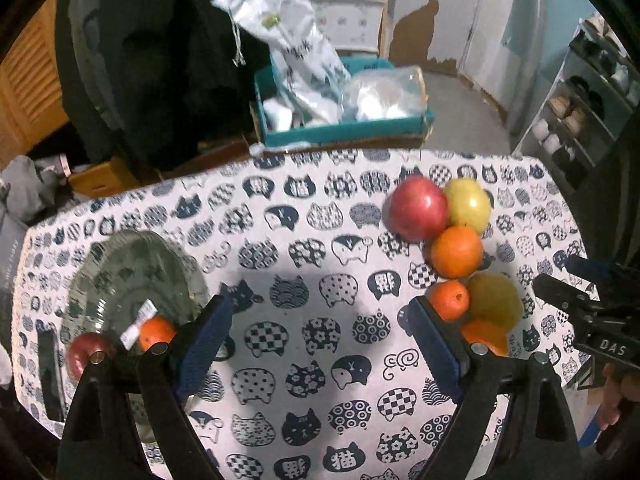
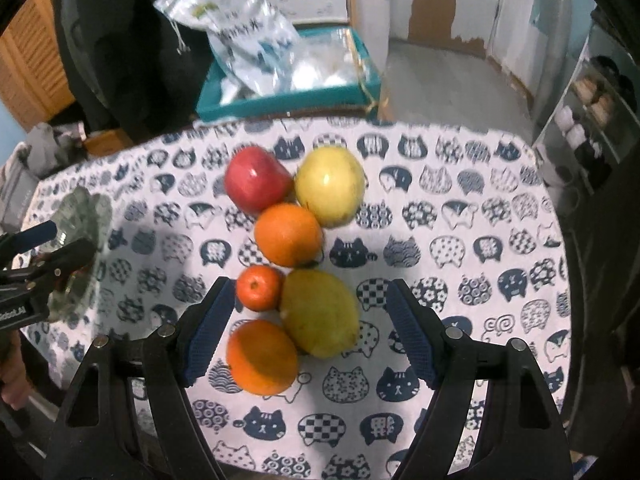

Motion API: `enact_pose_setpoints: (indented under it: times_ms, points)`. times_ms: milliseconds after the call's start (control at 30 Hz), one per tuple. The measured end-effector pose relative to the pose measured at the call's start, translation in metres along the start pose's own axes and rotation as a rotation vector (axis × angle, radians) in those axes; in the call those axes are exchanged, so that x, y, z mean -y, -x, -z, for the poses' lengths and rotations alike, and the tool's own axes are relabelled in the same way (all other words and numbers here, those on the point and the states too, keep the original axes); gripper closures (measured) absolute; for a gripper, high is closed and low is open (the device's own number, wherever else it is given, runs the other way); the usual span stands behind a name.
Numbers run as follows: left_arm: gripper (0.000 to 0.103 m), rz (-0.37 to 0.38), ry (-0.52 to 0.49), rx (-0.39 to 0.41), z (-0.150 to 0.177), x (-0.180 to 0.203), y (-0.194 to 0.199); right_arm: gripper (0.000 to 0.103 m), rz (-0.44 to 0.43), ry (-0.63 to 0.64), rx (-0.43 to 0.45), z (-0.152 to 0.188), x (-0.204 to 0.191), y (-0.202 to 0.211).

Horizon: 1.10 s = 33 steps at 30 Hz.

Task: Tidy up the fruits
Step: 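Grasp the large orange with the left tool while the right tool grasps the mango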

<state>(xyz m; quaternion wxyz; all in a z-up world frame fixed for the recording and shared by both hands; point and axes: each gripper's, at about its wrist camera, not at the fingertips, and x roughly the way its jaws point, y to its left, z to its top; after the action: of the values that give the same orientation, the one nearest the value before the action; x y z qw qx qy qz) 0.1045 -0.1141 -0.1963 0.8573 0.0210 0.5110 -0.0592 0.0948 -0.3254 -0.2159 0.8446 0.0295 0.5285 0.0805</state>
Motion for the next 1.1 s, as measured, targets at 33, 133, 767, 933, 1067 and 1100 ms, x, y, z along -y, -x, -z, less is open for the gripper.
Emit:
enact_pose_setpoints:
  times_ms: [33,133,767,933,1067,1100]
  points:
    - [0.012,0.000,-0.002,-0.011,0.001,0.002,-0.005,0.024,0.000,0.000,-0.009,0.000,0.001,-0.005]
    - [0.012,-0.004,-0.017,-0.037,0.004,0.007,-0.018,0.024,0.003,-0.001,-0.053,0.003,0.004,-0.024]
    - [0.012,0.049,-0.017,-0.137,0.016,0.021,-0.057,0.034,-0.122,-0.100,-0.200,0.016,0.025,-0.090]
    - [0.012,0.073,-0.027,-0.146,0.016,0.030,-0.058,0.036,-0.086,-0.097,-0.185,0.017,0.023,-0.085]
    - [0.012,0.095,-0.045,-0.147,0.018,0.043,-0.057,0.036,-0.024,-0.105,-0.146,0.018,0.029,-0.075]
    - [0.012,0.104,-0.052,-0.148,0.019,0.049,-0.057,0.036,-0.013,-0.113,-0.142,0.019,0.033,-0.073]
